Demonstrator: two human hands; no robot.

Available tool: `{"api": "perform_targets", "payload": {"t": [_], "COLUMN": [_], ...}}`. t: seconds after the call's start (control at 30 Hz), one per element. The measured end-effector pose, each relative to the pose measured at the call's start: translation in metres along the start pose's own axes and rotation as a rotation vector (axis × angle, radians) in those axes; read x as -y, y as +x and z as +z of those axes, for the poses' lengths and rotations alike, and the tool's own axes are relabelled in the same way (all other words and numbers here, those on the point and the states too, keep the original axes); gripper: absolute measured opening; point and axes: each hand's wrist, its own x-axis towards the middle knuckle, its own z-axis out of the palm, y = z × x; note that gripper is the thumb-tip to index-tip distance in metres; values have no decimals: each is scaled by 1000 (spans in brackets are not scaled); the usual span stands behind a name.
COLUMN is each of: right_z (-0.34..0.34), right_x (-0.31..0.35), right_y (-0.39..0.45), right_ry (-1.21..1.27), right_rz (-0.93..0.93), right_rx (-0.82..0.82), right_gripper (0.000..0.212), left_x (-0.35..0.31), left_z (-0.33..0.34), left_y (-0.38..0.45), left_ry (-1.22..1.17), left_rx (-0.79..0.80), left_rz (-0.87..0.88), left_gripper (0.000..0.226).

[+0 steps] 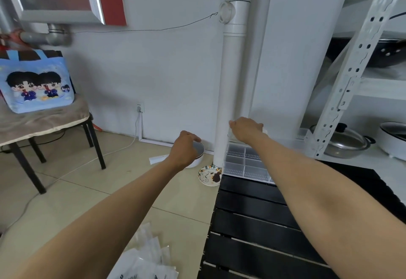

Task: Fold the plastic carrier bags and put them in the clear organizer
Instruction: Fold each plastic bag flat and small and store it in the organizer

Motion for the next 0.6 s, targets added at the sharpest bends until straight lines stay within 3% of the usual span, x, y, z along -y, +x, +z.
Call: {"api": "perform_targets", "payload": {"t": [0.17,0.4,0.6], "right_z": [15,65,125], "right_x": [58,118,171], "right_y": [-62,-148,-211], "right_ry": [-62,52,77], "right_rz": [-161,-286,-405], "right_rx": [-68,23,183], "right_gripper": [23,21,27], "left_x": [1,33,102], "left_z": [-15,-36,-52], "left_y": [-37,-121,-201], "left_ry": [-6,-12,-38], "left_rx": [-21,-55,-4], "left_rz": [-10,-77,-254], "left_gripper": [46,41,37]}}
